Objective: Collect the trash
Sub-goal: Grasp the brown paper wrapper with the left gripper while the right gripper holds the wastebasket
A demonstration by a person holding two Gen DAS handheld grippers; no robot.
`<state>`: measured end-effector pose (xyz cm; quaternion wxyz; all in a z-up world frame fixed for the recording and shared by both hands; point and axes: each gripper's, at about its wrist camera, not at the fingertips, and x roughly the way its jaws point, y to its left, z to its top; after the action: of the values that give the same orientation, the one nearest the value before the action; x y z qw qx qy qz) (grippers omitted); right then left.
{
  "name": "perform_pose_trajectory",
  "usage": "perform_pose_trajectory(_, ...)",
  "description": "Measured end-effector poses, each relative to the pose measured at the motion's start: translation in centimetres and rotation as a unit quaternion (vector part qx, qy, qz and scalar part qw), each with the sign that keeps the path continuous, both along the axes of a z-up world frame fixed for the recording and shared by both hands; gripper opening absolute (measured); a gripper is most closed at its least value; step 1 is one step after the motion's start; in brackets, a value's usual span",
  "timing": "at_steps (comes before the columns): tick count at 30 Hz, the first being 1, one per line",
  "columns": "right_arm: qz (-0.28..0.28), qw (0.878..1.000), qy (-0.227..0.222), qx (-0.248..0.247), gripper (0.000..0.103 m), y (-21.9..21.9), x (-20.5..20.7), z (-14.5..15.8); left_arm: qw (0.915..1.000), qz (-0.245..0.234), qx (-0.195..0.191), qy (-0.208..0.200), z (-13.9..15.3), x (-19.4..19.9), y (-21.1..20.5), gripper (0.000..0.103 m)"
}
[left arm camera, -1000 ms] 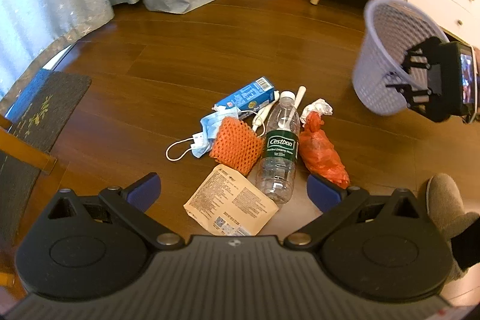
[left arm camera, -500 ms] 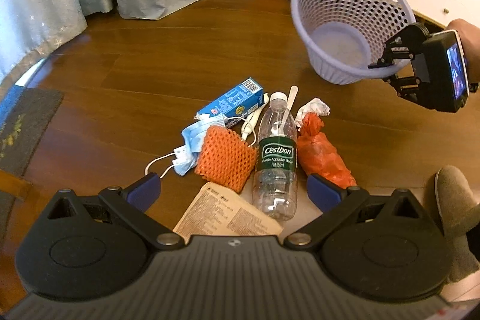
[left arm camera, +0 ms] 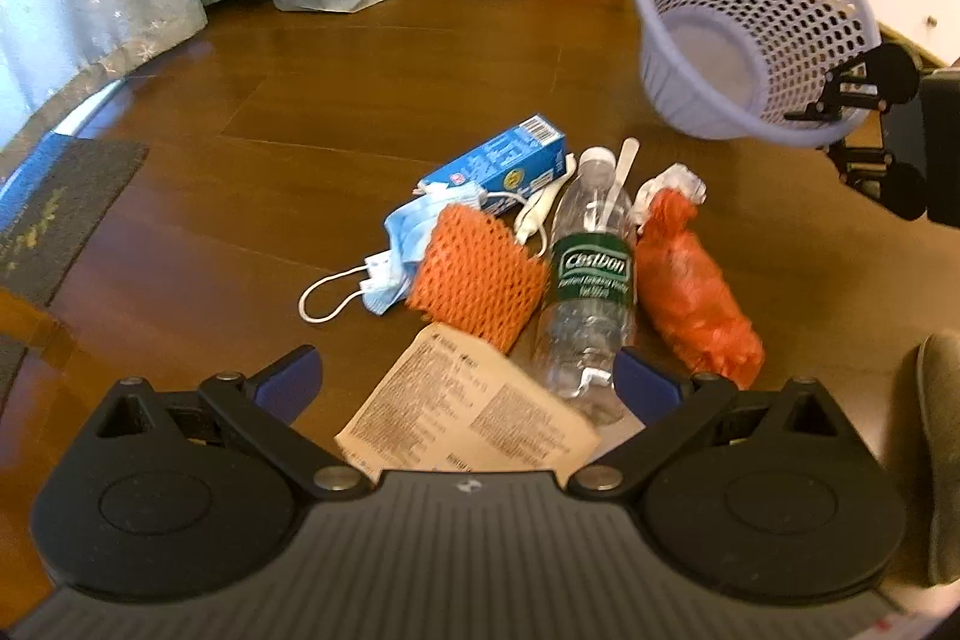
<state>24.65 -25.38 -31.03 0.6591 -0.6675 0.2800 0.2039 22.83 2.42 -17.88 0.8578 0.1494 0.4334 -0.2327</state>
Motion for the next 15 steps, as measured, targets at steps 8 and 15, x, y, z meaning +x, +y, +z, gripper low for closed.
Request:
perform_pose_trajectory(8, -0.007, 1.0, -0.002, 0.008, 0.003, 1.6, -0.5, 0.4, 0.9992, 0.028, -0.027, -0.001, -1.7, -0.8, 0.3, 0.101)
perform_pose_trajectory(15, -0.016, 1.0, -0.012, 0.011, 0.004, 1.4, -1.3, 0.7, 0.9973, 0.047, -0.055, 0.016, -3.7, 0.0, 0.6, 0.101)
